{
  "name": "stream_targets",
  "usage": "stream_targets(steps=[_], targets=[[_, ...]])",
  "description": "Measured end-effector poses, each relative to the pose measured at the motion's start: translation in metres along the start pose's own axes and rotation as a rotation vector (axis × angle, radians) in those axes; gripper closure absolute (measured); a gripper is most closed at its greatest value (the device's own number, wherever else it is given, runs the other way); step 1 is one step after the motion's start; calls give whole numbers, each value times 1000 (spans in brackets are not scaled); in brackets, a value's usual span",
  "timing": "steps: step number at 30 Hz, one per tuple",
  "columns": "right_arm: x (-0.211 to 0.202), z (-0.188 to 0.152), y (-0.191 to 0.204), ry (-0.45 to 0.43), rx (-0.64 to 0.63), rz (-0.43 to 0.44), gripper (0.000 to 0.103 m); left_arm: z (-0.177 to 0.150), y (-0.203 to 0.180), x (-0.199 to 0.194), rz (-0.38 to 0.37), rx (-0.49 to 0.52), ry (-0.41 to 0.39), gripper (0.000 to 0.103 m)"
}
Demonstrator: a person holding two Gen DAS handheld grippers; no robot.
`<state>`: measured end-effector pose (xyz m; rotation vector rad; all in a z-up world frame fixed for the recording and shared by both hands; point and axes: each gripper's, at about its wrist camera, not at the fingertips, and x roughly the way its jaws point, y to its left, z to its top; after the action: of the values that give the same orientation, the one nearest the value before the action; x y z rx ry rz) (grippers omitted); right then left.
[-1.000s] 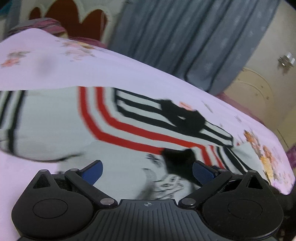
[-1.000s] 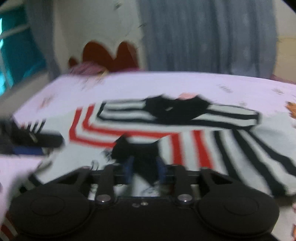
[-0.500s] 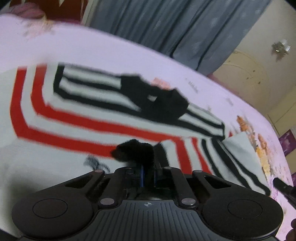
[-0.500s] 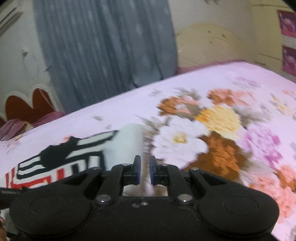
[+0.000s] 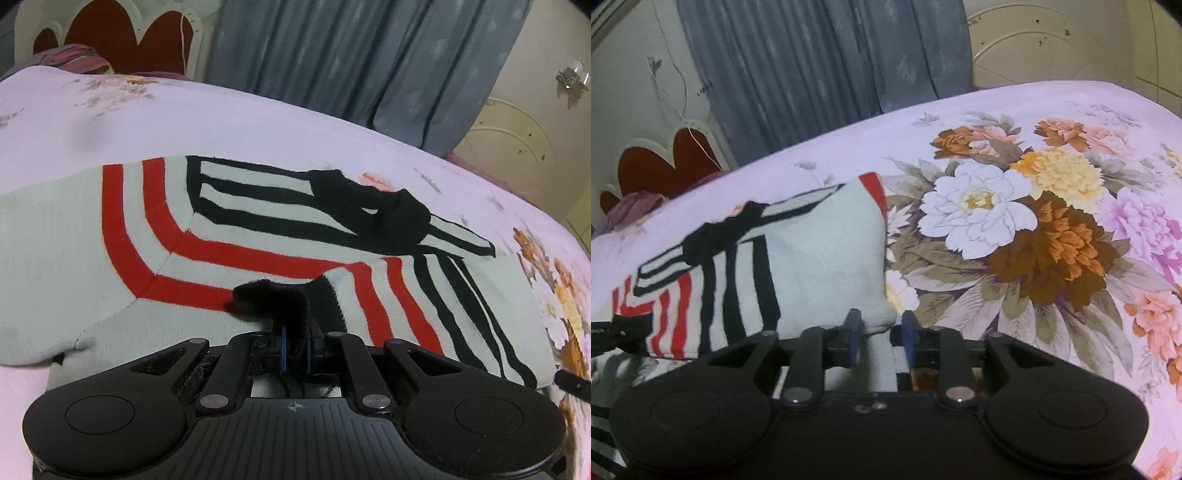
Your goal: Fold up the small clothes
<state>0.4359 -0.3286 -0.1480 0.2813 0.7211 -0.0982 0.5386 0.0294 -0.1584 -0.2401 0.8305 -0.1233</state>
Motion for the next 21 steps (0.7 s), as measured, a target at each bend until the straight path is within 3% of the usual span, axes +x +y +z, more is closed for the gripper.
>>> stream_targets(steps=[2, 6, 9, 10, 11, 12, 16, 18, 20, 21], targets=[[14, -3, 0, 56, -25, -20, 81, -4, 3, 0, -4, -3, -6, 94], [10, 2, 3, 53, -43, -12, 83, -8, 10, 1, -6, -3, -10, 94], [6, 24, -7, -15, 29, 47, 71, -5, 8, -1, 4, 2, -24, 93], [12, 33, -10, -26, 41, 56, 71, -4, 8, -2, 21, 3, -34, 81], [18, 42, -12, -34, 49, 59, 72, -4, 8, -3, 47, 0, -47, 63], [26, 51, -15, -42, 63, 71, 72, -3, 9, -3, 60, -9, -59, 56], [72, 80, -34, -28, 144, 151, 72, 2, 16, 5, 47, -44, -55, 53], [94, 90, -43, -9, 182, 182, 72, 4, 17, 11, 44, -48, -45, 55], [115, 96, -50, 20, 223, 222, 75, 5, 19, 15, 21, -51, -35, 97], [122, 97, -51, 35, 233, 248, 89, 5, 20, 16, 3, -62, -39, 97]])
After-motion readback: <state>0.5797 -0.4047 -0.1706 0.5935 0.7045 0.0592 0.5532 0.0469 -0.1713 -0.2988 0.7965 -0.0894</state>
